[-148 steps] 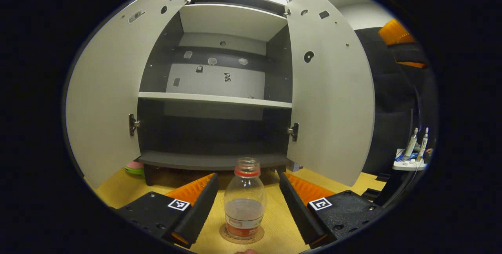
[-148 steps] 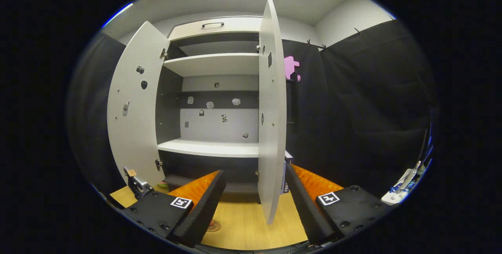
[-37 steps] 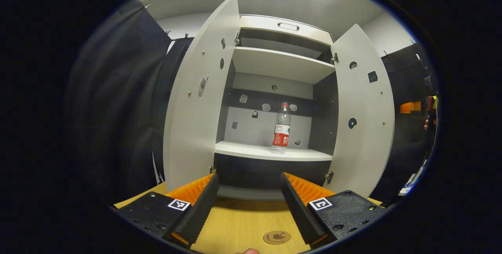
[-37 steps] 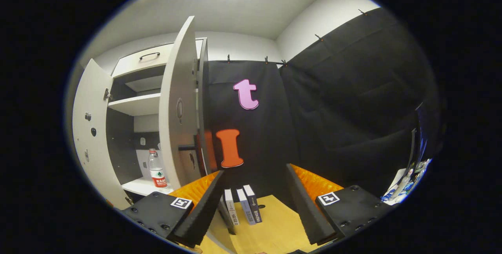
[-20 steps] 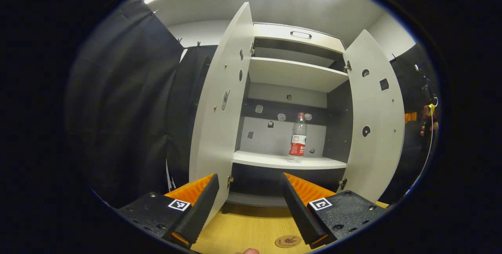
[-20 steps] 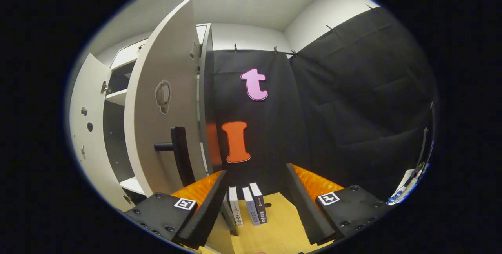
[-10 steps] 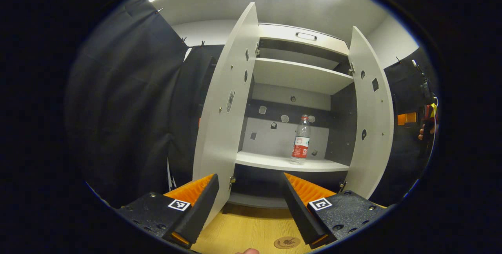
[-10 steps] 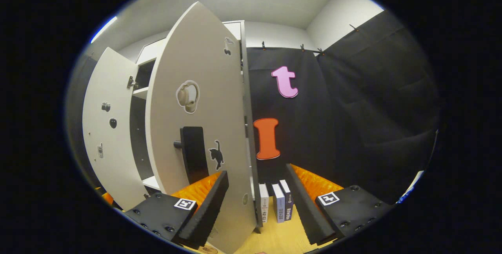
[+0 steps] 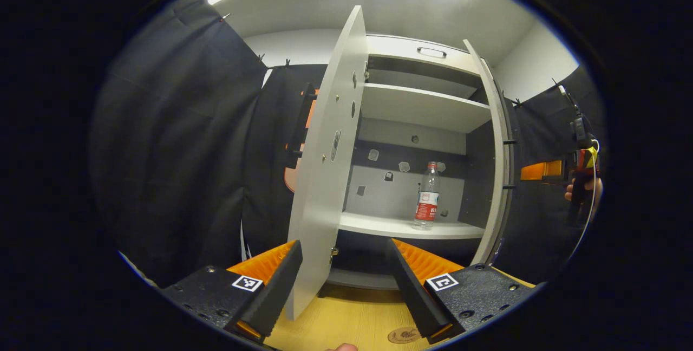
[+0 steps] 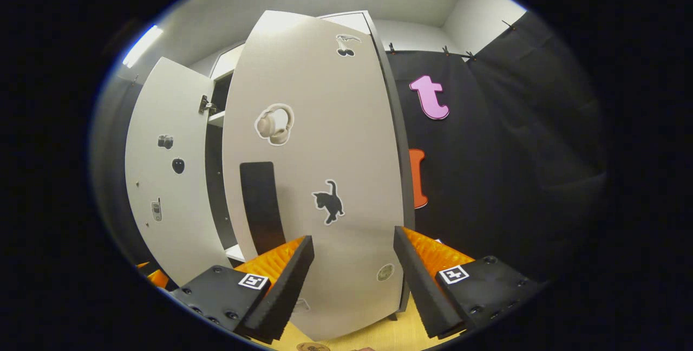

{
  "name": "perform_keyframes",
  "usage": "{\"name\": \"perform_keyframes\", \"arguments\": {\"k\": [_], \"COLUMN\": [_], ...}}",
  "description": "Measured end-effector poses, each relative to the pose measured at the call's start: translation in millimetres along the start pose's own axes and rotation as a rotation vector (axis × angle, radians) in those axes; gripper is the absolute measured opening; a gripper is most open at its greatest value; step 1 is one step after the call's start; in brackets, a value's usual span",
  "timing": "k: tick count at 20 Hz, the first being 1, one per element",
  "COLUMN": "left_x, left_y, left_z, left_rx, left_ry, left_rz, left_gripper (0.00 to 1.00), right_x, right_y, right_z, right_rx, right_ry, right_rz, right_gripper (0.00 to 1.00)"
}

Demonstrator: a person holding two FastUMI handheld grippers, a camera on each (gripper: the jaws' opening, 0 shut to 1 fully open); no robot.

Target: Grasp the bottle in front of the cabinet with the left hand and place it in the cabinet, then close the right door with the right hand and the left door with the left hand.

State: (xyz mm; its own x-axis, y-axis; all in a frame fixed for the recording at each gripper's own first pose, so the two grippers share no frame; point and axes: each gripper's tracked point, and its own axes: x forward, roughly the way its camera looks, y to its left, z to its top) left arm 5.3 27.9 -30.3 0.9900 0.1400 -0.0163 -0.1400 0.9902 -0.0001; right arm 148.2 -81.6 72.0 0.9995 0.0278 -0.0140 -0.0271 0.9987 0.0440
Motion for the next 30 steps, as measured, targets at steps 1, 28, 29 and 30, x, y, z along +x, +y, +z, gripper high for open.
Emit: {"name": "perform_keyframes", "arguments": {"k": [1,28,29,30], "left_x": [0.4,102.2,104.0,105.2], "left_y": [3.5,142.9,139.4,136.9], "left_z": [2.3,117.3,117.9,118.9], "left_rx": [-0.001,0.111,0.123,0.129], "left_ry": [-0.004,-0.173,-0.166,-0.159], "left_rz": [0.007,0.275,0.255,0.238], "left_gripper": [0.95,0.94,0.93,0.93], "right_x": [-0.6,-103.7,-103.9,-104.2], "right_y": [-0.5,-26.3,-28.0,-29.0], "right_z": [-1.3,-67.5,-67.6,-67.0], "right_rx": [-0.001,-0.061,-0.059,-0.059], "right_ry": [-0.001,0.039,0.039,0.037], "right_rz": [-0.005,-0.092,-0.094,-0.096], "right_gripper": [1.00,0.98,0.98,0.98]}}
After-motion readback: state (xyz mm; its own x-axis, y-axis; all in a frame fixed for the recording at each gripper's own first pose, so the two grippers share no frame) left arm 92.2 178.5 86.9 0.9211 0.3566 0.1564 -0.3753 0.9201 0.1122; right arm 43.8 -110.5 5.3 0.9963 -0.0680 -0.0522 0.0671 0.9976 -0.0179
